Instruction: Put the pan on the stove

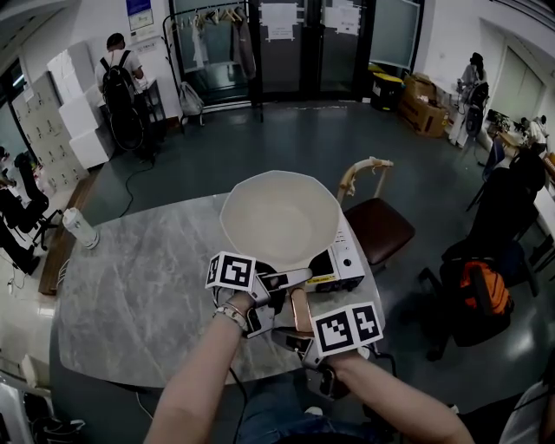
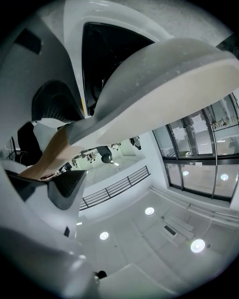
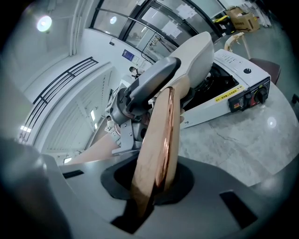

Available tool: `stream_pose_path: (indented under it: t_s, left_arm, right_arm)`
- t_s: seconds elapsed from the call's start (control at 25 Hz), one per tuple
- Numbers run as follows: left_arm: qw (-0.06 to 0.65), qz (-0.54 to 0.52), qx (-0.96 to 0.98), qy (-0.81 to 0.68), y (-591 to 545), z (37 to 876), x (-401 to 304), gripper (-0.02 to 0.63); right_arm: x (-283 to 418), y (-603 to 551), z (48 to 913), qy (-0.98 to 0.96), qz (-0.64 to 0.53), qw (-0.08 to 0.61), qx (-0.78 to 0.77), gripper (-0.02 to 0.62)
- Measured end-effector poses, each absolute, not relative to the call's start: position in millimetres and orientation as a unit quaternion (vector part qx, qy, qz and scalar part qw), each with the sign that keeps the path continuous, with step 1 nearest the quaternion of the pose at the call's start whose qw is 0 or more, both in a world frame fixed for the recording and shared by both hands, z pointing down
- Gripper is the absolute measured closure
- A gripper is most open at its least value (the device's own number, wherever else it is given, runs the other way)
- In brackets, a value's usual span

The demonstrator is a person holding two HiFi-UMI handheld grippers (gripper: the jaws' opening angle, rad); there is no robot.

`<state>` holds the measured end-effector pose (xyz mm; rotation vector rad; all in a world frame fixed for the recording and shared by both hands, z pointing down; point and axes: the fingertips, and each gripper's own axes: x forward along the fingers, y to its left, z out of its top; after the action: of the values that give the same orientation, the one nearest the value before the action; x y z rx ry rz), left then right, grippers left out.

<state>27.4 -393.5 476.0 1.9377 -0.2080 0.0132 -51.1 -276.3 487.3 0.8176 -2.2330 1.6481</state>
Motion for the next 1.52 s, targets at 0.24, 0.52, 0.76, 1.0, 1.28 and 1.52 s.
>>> stream_pose_path:
  t_s: [0.24,0.52,0.76,1.0,1.28,1.52]
  left_arm:
    - [0.559,-0.004,0.822,-0.106,-395,471,22,0.259]
    - [0.563,-0.024,0.815,-0.132,-398,471,4,0.256]
    - [0.574,-0.061,0.804,-0.144,-395,468,-9,0.256]
    - [0.582,-0.075,0.793,-0.165,-387,474,-22,0.256]
    - [0.582,-0.08,0.791,-0.172,-377,473,-27,0.256]
    - [0.58,-0.084,0.79,-0.181,-370,473,-30,0.256]
  right_arm:
    - [-46,-276,488,-0.766,0.563,0.129,0.281,0.523]
    - [-38,-277,489,-0.77,0.558,0.132,0.281,0.522]
    - [-37,-277,488,-0.771,0.566,0.114,0.268,0.518]
    - [-36,-273,489,-0.76,0.596,0.075,0.248,0.467]
    - [-35,-270,490,-0.755,0.605,0.061,0.246,0.437]
    - [-33,-264,493,-0.753,0.606,0.066,0.248,0.324]
